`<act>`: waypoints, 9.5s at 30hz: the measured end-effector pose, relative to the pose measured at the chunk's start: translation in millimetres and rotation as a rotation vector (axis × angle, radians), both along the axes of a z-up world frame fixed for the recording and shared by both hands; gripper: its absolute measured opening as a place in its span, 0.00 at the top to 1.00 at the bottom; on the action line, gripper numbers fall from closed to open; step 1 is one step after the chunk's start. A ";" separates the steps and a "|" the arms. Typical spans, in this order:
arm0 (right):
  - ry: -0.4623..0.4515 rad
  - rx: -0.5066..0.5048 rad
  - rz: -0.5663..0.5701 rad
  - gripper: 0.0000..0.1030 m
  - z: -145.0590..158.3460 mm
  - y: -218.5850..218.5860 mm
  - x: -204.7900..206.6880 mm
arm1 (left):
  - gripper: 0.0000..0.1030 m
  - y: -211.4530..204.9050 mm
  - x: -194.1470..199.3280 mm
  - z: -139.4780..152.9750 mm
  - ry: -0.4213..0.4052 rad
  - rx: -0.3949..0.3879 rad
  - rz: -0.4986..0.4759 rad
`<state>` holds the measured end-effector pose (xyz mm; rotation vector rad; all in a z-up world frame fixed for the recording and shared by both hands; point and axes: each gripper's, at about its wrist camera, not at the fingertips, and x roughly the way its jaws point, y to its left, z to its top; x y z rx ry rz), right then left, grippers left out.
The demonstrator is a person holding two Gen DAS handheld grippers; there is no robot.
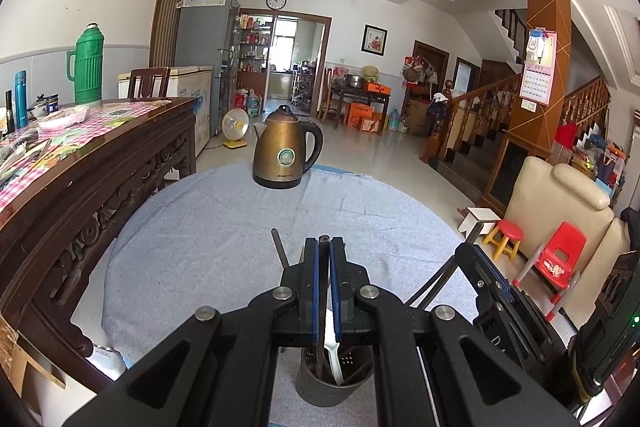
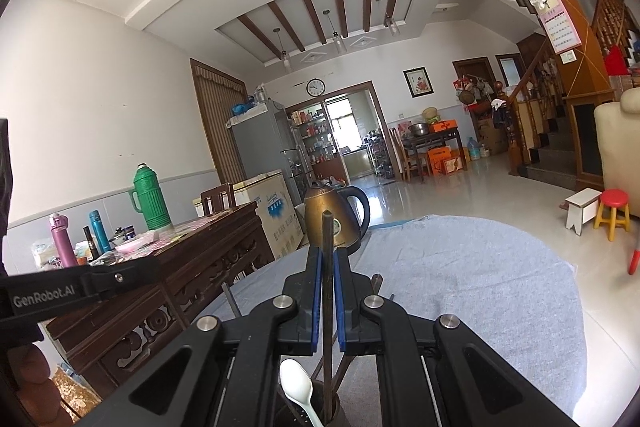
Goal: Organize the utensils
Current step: 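Lower both chopsticks into the dark grey cup, then open both tools and lift them away from the cup, then move both open tools over the cloth toward the remaining loose chopsticks, then grasp a chopstick with the left tool while the right tool grasps another, then lift both held chopsticks up toward the dark grey cup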
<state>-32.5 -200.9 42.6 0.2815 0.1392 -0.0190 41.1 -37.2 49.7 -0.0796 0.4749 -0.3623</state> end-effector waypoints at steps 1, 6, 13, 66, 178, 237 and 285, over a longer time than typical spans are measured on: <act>0.003 0.005 0.002 0.94 0.1 -0.7 0.1 | 0.95 0.0 -0.1 -0.4 0.002 0.000 0.001; 0.004 0.009 0.007 0.94 -0.3 -0.5 -0.3 | 0.95 0.0 -0.7 -1.8 0.008 -0.002 0.002; 0.004 0.006 0.024 0.94 2.1 3.4 -0.3 | 0.95 0.3 -0.8 -1.7 0.012 -0.002 0.001; 0.087 0.321 -0.138 0.48 -5.9 -125.8 -0.3 | 0.43 68.5 10.2 -24.7 0.079 0.114 0.339; 0.499 0.339 -0.066 0.48 -126.6 -106.4 131.7 | 0.43 103.5 129.9 -149.8 0.374 0.242 0.459; 0.999 -0.288 0.175 0.90 -177.6 -68.2 352.7 | 0.95 -108.5 308.3 -203.8 0.568 0.271 -0.262; 0.204 0.059 -0.073 0.93 -5.3 -82.3 33.2 | 0.96 75.7 31.0 19.0 -0.071 -0.032 0.109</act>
